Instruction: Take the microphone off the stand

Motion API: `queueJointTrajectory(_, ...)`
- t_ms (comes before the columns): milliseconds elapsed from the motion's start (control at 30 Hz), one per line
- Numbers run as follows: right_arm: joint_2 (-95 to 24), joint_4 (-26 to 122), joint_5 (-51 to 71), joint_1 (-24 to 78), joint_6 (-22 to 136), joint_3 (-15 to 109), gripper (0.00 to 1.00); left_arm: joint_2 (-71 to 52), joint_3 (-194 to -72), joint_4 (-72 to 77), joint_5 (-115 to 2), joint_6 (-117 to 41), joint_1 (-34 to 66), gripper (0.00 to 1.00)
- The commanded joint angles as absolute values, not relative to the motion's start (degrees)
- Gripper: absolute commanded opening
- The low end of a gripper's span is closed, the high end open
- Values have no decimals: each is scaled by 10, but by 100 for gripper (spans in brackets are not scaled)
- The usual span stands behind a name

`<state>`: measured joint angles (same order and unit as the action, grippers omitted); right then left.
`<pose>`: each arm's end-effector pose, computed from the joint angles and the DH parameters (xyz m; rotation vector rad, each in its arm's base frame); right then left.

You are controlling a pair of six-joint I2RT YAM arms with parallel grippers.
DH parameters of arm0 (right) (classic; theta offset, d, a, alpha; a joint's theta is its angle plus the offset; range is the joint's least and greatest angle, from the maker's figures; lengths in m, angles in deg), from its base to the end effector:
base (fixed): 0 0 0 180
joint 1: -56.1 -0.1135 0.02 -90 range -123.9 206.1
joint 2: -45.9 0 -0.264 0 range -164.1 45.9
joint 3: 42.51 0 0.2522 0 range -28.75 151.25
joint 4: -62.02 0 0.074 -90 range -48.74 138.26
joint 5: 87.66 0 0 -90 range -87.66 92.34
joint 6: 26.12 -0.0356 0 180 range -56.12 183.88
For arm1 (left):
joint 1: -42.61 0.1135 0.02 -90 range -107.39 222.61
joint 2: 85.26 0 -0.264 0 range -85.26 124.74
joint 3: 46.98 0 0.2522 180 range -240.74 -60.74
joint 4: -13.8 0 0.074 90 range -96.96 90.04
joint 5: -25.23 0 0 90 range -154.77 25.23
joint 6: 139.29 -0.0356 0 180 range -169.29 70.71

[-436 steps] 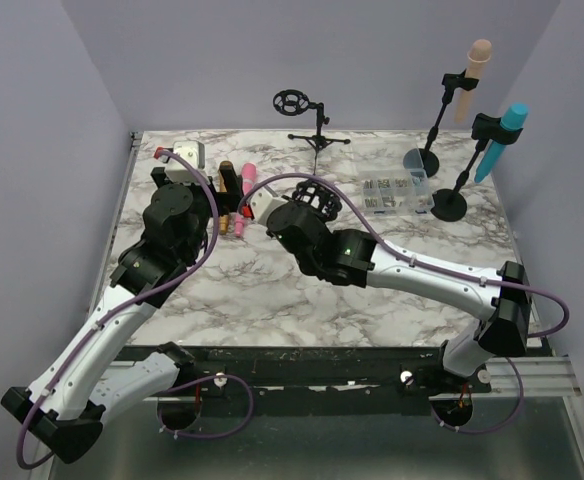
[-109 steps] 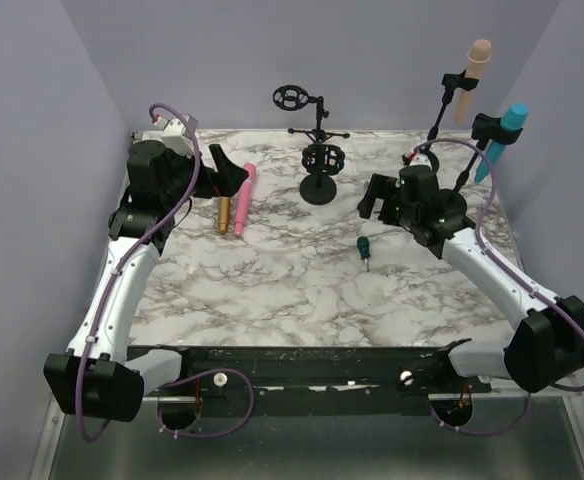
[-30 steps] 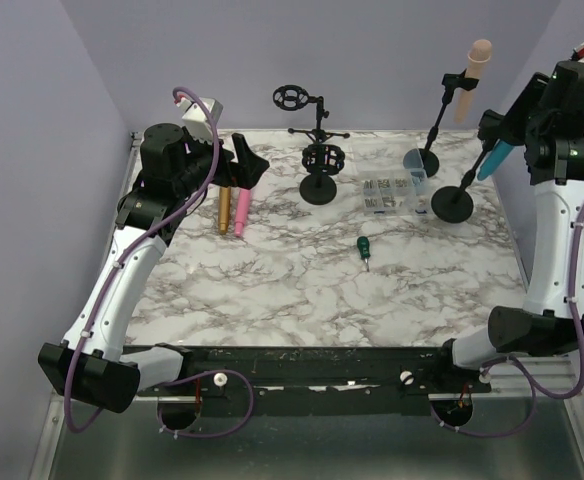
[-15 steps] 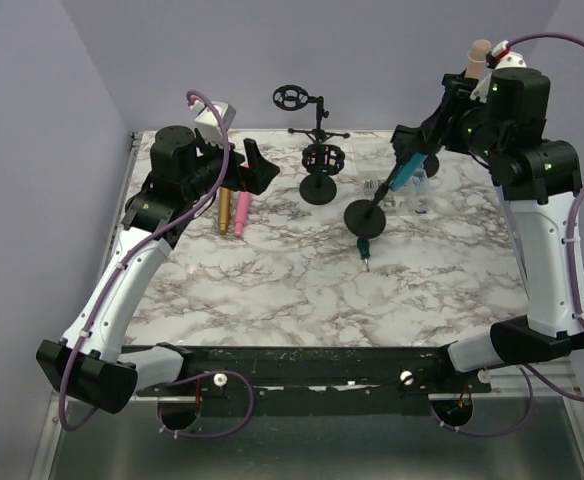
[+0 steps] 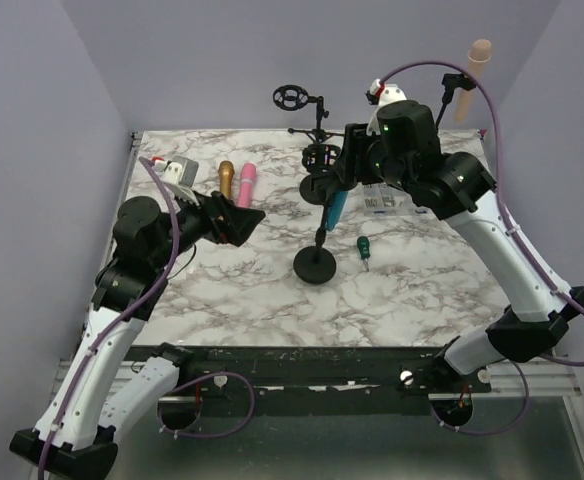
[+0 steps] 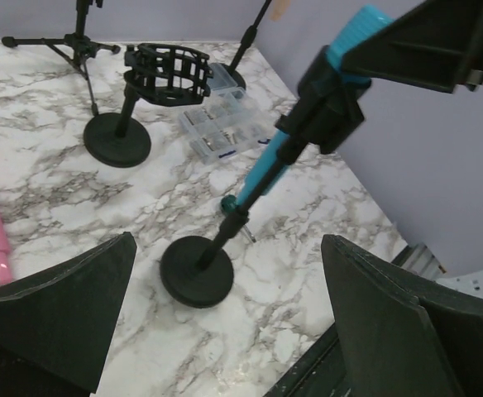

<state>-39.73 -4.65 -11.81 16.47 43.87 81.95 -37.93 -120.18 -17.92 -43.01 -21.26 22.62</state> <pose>0.2307 0.1797 0.4842 -0.1990 2.0544 0.3953 0.1595 -0.0721 0.4067 0.1781 1.7465 -0.9391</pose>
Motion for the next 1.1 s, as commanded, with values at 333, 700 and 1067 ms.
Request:
queueJointTrajectory(333, -412, 160, -195, 155, 521, 775, 1, -401, -1126, -76, -370, -109, 183, 99)
queueJointTrajectory(700, -412, 182, -219, 155, 516, 719, 1, -340, -1179, -58, -428, -171, 97, 99)
queueJointTrajectory(1067, -405, 193, -203, 155, 509, 695, 1, -212, -1243, -4, -516, -338, 50, 98)
